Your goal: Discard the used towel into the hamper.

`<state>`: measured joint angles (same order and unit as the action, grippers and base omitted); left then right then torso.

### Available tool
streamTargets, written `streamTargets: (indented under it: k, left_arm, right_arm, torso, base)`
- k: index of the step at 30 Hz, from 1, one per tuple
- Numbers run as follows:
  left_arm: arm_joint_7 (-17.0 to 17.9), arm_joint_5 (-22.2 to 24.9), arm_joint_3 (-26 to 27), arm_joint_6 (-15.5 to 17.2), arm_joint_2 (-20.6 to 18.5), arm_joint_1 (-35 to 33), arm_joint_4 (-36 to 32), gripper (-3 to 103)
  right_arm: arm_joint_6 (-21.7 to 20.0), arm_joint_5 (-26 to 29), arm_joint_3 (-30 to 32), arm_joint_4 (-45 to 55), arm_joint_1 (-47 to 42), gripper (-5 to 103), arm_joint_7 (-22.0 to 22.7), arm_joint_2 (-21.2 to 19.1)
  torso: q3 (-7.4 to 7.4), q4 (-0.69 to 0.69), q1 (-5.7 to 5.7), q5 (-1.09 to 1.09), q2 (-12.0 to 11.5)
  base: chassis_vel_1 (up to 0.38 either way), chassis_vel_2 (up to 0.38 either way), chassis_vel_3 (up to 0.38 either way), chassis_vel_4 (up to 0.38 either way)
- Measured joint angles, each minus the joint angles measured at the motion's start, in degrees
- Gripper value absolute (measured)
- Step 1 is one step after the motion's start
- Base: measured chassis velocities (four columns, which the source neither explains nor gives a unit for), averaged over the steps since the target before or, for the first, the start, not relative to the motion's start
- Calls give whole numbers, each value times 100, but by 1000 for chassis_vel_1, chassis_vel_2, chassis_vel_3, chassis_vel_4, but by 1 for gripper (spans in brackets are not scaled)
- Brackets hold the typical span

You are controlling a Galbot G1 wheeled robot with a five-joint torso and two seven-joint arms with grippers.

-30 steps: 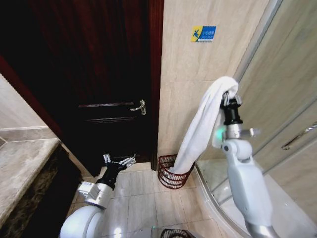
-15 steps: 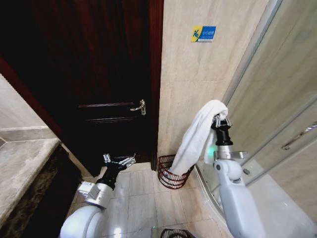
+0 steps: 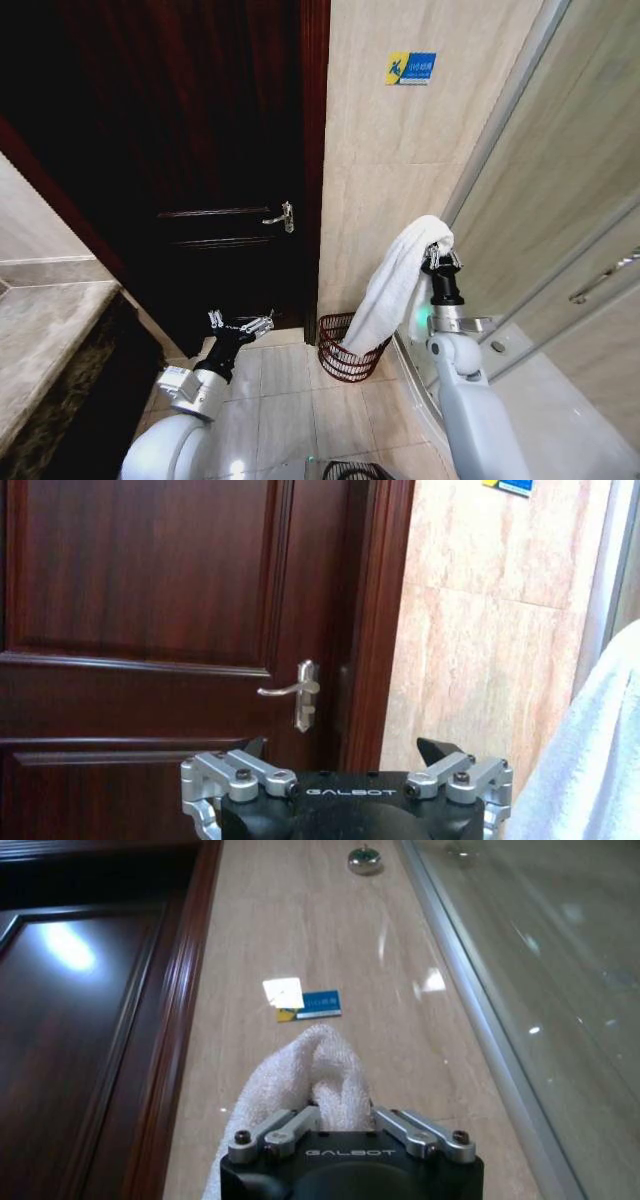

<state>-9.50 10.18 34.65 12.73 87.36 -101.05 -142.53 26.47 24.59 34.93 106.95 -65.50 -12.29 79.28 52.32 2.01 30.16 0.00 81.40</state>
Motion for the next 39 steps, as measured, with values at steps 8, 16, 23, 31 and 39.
streamTargets:
  k: [8,16,23,31,39]
  left_arm:
    - [0,0,0,0,0,0,0,100]
    - [0,0,0,0,0,0,0,100]
    - [0,0,0,0,0,0,0,100]
    - [0,0,0,0,0,-1,0,100]
    - [0,0,0,0,0,-1,0,100]
  right_arm:
    - [38,-53,-1,-106,-31,8,-7,33]
    - [175,-73,-17,-131,-66,8,49,35]
    - [293,-236,-20,-230,-141,8,279,37]
    - [368,-232,60,-387,-298,8,54,108]
    - [438,-20,133,-746,-357,8,-515,117]
  torso:
    - [1,0,1,1,-1]
    - [1,0,4,1,-2]
    - [1,0,1,0,-2]
    - [0,0,-2,0,-1]
    - [0,0,1,0,-1]
  base:
    - [-52,60,64,-63]
    - [-112,117,118,-119]
    - [-48,21,32,-37]
    - [0,0,0,0]
    - [0,0,0,0]
